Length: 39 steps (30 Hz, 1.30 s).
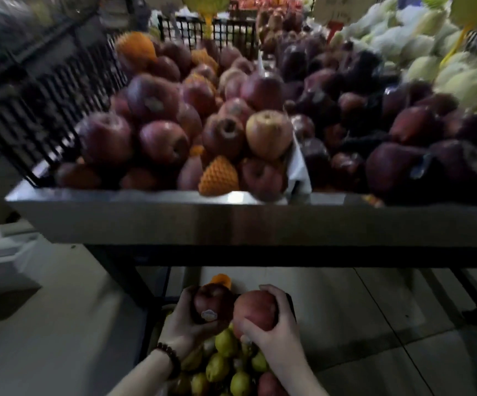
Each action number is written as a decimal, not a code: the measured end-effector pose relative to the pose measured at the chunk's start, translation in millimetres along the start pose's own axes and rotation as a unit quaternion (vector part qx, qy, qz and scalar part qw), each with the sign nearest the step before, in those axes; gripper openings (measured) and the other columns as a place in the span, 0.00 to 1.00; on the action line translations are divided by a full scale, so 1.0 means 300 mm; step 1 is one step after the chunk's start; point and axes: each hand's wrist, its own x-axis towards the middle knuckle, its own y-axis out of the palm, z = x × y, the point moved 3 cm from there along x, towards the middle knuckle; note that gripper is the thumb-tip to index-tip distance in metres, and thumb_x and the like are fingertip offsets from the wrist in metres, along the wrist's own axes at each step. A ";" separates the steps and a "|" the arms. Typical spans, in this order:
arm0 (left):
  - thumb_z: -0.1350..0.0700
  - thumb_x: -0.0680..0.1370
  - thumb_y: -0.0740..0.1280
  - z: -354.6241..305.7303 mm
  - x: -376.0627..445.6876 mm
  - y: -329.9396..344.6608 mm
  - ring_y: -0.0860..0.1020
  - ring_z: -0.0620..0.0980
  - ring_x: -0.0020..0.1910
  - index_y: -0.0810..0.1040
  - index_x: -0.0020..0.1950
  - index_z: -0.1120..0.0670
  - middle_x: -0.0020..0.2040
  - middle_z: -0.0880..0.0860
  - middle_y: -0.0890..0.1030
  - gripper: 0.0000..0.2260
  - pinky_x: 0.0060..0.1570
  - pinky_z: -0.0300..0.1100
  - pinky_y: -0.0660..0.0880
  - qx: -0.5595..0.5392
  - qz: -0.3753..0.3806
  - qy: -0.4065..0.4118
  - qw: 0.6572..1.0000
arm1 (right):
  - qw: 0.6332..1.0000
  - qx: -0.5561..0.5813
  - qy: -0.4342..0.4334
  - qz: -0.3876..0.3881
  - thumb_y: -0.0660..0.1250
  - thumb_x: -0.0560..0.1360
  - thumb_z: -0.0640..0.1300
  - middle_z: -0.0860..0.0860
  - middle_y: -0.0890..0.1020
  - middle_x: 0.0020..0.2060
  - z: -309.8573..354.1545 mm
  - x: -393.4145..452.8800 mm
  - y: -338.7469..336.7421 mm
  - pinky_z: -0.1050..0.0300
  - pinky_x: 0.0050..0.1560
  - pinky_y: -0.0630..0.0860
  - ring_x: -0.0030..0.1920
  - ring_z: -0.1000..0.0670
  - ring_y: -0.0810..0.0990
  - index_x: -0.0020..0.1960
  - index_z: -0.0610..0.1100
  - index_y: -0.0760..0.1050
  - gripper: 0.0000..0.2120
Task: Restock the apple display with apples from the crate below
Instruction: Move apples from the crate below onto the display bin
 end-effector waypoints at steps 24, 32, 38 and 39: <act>0.42 0.62 0.76 -1.203 0.108 -0.500 0.72 0.54 0.61 0.60 0.71 0.43 0.64 0.54 0.66 0.42 0.61 0.48 0.71 0.188 -0.108 0.226 0.950 | 0.999 -0.032 -0.024 -0.022 0.82 0.51 0.55 0.57 0.73 0.58 0.981 0.104 -0.032 0.62 0.55 0.74 0.56 0.55 0.76 0.61 0.58 0.69 0.41; 0.36 0.65 0.68 -1.228 0.402 -0.442 0.60 0.53 0.74 0.53 0.74 0.40 0.71 0.48 0.67 0.42 0.70 0.69 0.40 0.503 -0.068 0.236 0.829 | 0.996 -0.079 -0.002 -0.051 0.81 0.50 0.57 0.60 0.72 0.59 0.947 0.225 -0.042 0.62 0.59 0.72 0.59 0.57 0.74 0.62 0.58 0.69 0.43; 0.39 0.66 0.68 -1.223 0.423 -0.453 0.58 0.55 0.75 0.47 0.75 0.39 0.74 0.49 0.63 0.43 0.68 0.69 0.36 0.533 -0.006 0.256 0.807 | 0.995 -0.046 -0.008 -0.087 0.81 0.48 0.58 0.56 0.76 0.59 1.005 0.288 -0.023 0.58 0.60 0.74 0.58 0.56 0.76 0.60 0.58 0.71 0.41; 0.39 0.66 0.69 -1.226 0.424 -0.458 0.57 0.55 0.75 0.46 0.75 0.40 0.75 0.50 0.61 0.44 0.68 0.68 0.37 0.534 0.004 0.253 0.807 | 0.994 -0.033 -0.022 -0.100 0.81 0.49 0.57 0.56 0.77 0.58 1.041 0.302 -0.020 0.61 0.57 0.74 0.58 0.57 0.77 0.59 0.58 0.71 0.40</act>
